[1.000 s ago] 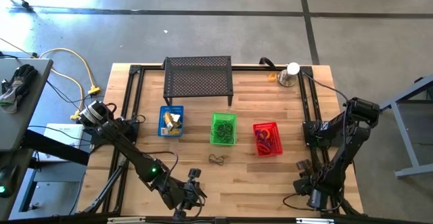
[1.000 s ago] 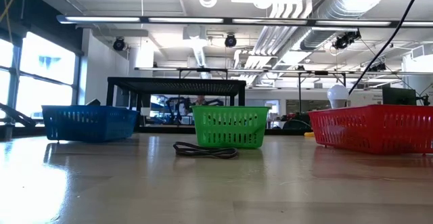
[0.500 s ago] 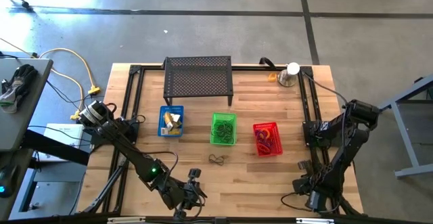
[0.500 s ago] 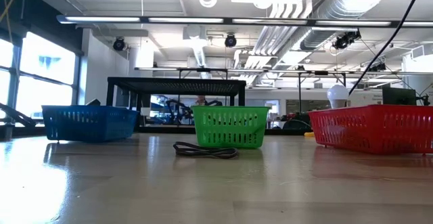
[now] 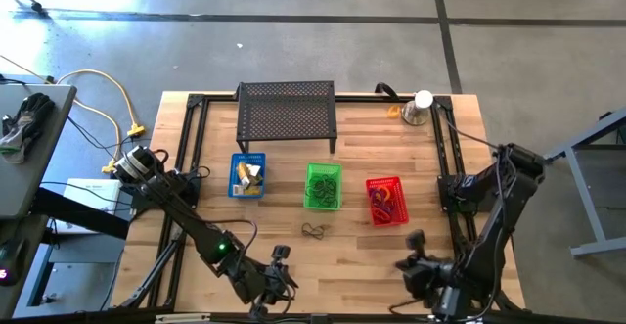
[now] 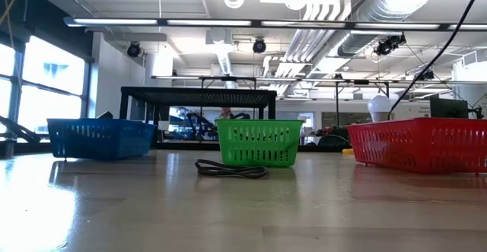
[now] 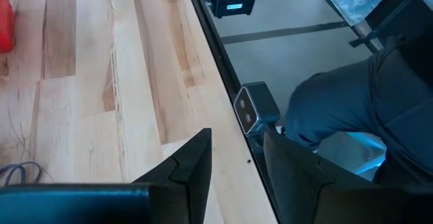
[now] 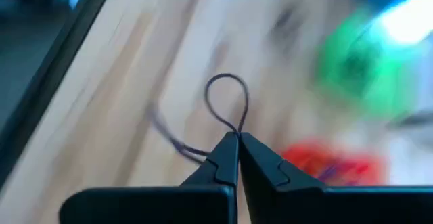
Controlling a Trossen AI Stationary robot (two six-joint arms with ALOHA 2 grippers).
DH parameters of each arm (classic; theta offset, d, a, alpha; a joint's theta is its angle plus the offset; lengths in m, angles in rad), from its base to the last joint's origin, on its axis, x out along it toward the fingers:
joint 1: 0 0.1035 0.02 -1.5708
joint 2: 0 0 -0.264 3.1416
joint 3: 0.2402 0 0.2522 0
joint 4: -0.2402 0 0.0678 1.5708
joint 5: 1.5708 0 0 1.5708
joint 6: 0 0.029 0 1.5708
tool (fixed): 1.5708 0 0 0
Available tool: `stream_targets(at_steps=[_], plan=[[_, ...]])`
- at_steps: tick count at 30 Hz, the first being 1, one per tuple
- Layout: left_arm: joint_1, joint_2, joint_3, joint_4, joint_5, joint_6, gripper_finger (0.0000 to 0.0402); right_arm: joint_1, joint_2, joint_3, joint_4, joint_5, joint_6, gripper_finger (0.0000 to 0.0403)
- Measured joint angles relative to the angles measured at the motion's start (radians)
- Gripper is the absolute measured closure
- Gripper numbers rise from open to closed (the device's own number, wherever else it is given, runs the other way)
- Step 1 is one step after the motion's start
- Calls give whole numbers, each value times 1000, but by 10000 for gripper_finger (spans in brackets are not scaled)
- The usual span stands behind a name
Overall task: Pick & Place Office Desk Supplies
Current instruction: Put the black rubber band into the green bin
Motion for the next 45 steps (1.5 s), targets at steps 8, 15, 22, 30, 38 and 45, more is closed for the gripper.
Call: stream_targets(at_steps=[8, 15, 22, 30, 38, 45], plan=[[-14, 0, 0, 0, -1, -4, 270, -219, -2, 67, 74, 389, -120, 400], [-42, 0, 0, 1, -1, -5, 270, -514, -2, -17, 359, 330, -211, 400], [-62, 0, 0, 6, -2, -8, 270, -743, -2, -200, 891, 25, -378, 400], [-78, 0, 0, 8, -2, -8, 270, -879, 1, -345, 1022, -131, -255, 400], [-77, 0, 0, 7, -3, -7, 270, -948, 2, -426, 1126, -355, -322, 400], [-77, 0, 0, 7, -3, 4, 270, -950, 2, -426, 1197, -408, -422, 399]])
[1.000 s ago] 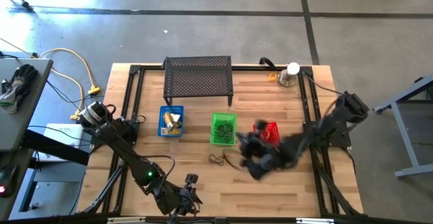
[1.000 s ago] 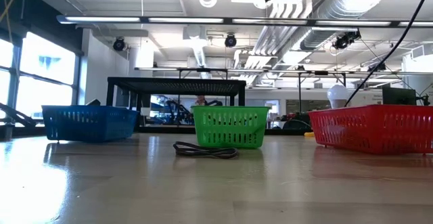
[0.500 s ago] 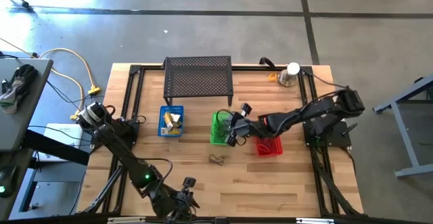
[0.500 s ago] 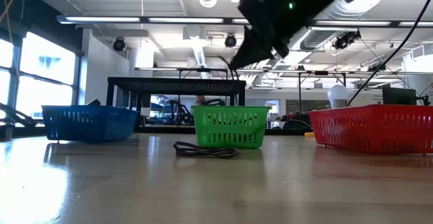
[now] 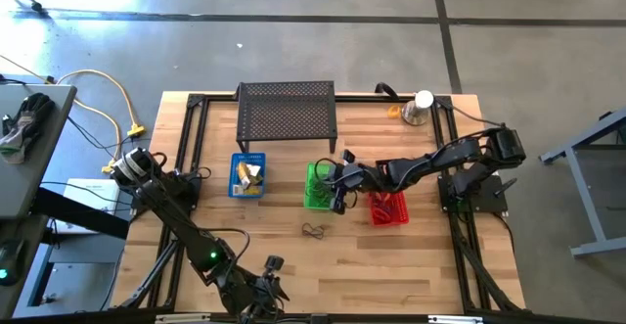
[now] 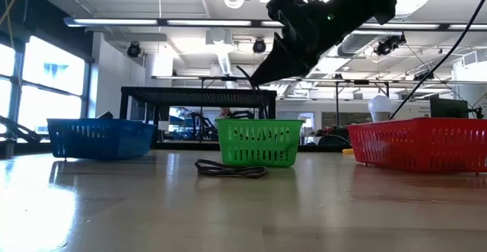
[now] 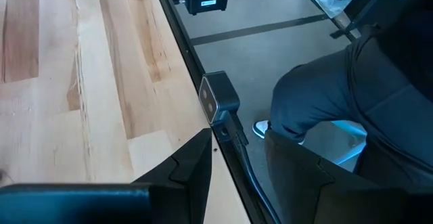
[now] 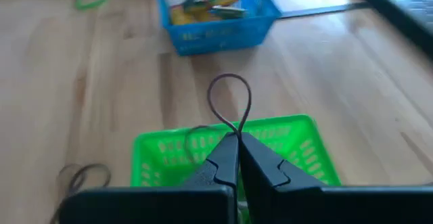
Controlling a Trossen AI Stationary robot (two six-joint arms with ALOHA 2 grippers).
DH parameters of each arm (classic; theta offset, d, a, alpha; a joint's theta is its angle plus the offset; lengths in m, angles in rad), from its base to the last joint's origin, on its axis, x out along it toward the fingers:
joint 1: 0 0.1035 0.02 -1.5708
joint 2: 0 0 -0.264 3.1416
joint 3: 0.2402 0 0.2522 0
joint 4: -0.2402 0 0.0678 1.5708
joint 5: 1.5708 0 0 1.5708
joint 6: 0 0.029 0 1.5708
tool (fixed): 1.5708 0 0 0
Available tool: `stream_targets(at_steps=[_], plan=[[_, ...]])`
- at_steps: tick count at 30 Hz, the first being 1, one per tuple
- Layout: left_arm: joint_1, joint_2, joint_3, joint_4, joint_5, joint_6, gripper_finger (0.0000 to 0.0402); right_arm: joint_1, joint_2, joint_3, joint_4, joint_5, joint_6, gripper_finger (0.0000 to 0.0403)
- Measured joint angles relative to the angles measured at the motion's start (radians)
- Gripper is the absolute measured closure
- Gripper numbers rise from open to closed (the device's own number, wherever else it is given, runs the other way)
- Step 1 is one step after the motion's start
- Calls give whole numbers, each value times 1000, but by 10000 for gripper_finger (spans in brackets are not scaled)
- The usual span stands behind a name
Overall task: Pick & Place Office Desk Supplies
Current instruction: Put the black rubber band into the green bin, then put the yellow spring keychain into the red bin
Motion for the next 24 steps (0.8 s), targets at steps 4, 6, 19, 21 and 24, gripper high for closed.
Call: stream_targets(at_steps=[4, 6, 19, 21, 24], plan=[[0, 0, 0, 0, 0, 0, 270, 0, 0, 0, -20, -42, -16, 380], [0, 0, 0, 0, 0, 0, 270, 0, 0, 0, -27, -42, -10, 360], [0, 0, 0, -1, 0, 4, 270, 15, -52, 0, 39, -37, -19, 219], [0, 0, 0, -3, 0, 0, 270, 42, -90, 0, 61, -33, -74, 216], [-6, 0, 0, -12, 14, -12, 270, 102, -160, 0, 77, -37, -133, 217]])
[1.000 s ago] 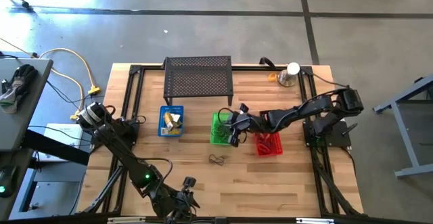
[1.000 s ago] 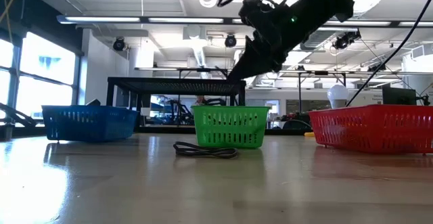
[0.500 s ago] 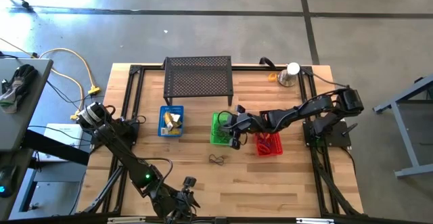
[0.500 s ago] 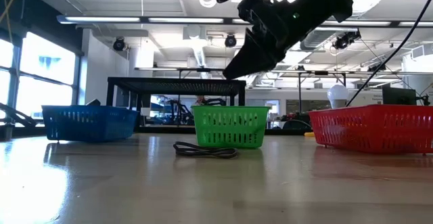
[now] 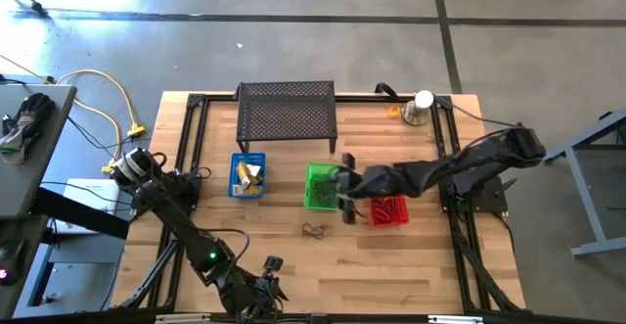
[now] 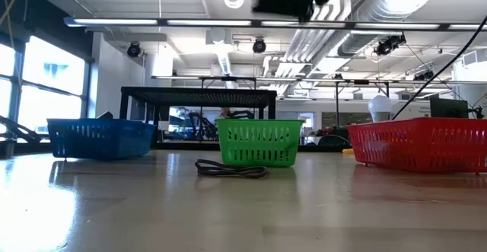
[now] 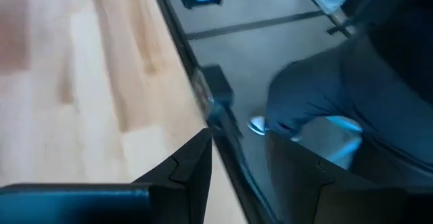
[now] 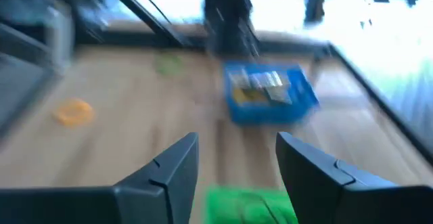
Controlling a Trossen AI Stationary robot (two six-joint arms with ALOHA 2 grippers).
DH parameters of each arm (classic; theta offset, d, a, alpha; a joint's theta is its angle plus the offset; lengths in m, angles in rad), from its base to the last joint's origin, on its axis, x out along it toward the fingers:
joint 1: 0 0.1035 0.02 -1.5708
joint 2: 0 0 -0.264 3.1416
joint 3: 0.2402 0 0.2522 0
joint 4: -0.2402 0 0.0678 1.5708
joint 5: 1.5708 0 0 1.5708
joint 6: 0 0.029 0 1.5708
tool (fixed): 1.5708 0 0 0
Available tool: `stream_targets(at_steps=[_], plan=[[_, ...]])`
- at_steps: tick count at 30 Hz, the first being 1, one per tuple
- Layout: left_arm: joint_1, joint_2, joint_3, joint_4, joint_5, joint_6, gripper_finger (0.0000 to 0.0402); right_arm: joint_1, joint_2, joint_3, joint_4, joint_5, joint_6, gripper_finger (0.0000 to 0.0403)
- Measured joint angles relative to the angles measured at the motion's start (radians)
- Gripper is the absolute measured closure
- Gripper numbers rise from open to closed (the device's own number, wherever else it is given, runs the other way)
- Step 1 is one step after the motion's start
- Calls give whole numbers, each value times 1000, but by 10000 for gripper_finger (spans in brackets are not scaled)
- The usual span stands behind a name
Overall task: Pick & Place Office Desk Supplies
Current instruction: Put the yellow spring keychain into the red bin
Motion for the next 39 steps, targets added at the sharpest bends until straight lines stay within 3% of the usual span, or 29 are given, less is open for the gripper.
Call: stream_targets(at_steps=[6, 11, 14, 18, 27, 39], plan=[[-2, 0, 0, -139, 140, -211, 270, 167, -72, 1, -8, 19, -34, 227], [-1, 0, 0, -372, 244, -534, 270, 286, -53, 1, -25, 10, 6, 229], [-1, 0, 0, -496, 232, -673, 270, 332, -22, 1, -31, 11, 30, 229], [-9, 0, -1, -624, 130, -755, 270, 374, 25, 1, -8, 11, 76, 229], [-39, 20, -5, -670, 44, -701, 270, 409, 147, 1, 83, 13, 78, 229], [-97, 119, -8, -647, 26, -591, 270, 395, 209, 1, 183, 19, 75, 229]])
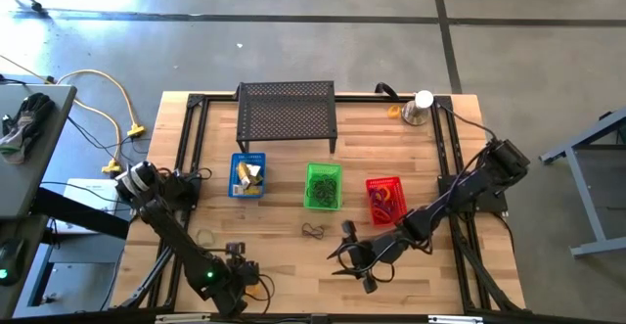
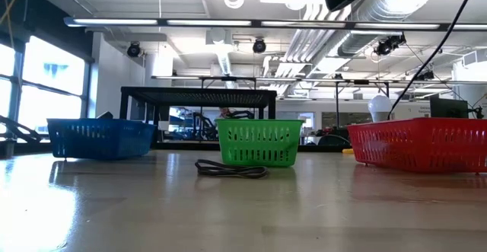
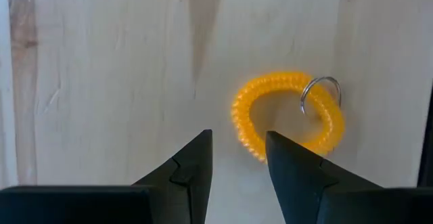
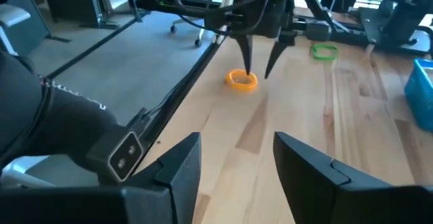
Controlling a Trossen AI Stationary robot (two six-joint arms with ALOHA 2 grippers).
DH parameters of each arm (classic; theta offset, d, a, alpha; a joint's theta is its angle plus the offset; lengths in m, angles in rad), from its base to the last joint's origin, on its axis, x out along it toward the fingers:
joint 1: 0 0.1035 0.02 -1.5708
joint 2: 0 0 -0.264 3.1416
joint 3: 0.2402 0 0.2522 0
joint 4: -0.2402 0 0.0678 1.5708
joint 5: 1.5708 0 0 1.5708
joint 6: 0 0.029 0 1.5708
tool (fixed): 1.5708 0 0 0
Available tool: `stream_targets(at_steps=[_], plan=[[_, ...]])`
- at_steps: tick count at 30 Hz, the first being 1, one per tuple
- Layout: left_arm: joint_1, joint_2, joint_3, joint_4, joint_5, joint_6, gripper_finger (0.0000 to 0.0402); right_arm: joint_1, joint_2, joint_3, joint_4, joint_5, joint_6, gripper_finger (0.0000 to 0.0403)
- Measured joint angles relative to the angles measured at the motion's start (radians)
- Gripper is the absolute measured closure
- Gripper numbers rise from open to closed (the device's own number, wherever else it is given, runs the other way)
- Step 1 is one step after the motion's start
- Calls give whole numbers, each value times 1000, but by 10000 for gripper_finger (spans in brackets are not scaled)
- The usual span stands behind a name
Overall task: Pick & Place Office Desk Supplies
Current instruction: Put the yellow spring keychain into the red bin
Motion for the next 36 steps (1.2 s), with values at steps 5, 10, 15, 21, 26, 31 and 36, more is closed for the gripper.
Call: stream_targets(at_steps=[5, 10, 15, 21, 26, 31, 36], plan=[[-2, 33, 1, 9, -6, -4, 270, -9, 0, 0, 12, 3, 0, 229], [-2, 71, 5, 19, -9, 6, 270, -8, 0, 0, 21, 1, 0, 229], [-2, 71, 5, 28, -5, 0, 301, -6, 0, 0, 35, 0, 2, 229], [6, 60, 6, 34, -12, 30, 387, -8, 0, 0, 68, -47, 56, 229], [51, -6, 1, 18, -113, 35, 393, 2, 0, 0, 86, 24, 110, 229], [97, -99, 12, 29, -296, 81, 395, -1, 0, 0, 83, 27, 310, 229], [159, -128, 12, 95, -482, 116, 396, -1, 41, 1, 84, 124, 495, 229]])
